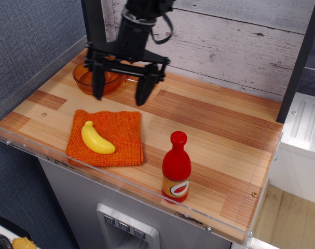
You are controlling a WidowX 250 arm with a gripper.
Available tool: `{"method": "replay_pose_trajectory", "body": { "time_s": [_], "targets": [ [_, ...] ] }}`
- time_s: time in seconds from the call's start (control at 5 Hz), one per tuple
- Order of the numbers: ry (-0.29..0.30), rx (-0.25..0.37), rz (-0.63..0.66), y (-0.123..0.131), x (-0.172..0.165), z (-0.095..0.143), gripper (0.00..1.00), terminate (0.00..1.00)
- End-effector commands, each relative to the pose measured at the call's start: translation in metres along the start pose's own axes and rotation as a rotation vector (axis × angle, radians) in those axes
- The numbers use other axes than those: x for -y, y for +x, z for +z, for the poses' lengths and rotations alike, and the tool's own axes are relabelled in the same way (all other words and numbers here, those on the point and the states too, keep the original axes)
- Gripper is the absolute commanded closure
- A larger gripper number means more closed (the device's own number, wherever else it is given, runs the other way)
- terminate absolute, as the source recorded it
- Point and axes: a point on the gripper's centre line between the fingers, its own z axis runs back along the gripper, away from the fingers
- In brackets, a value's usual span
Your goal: Place the banana inside the orange pot
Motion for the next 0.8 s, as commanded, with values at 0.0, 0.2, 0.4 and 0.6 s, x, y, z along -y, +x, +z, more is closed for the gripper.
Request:
{"method": "replay_pose_trajectory", "body": {
  "time_s": [0.0,0.2,0.4,0.6],
  "targets": [
    [-0.075,0.014,0.240,-0.013,-0.018,0.000,0.00,0.00],
    [-0.101,0.040,0.317,-0.019,-0.023,-0.010,0.00,0.00],
    [-0.121,0.066,0.418,-0.025,-0.027,-0.016,0.00,0.00],
    [-0.136,0.050,0.465,-0.021,-0.028,-0.024,0.00,0.00]
  ]
}}
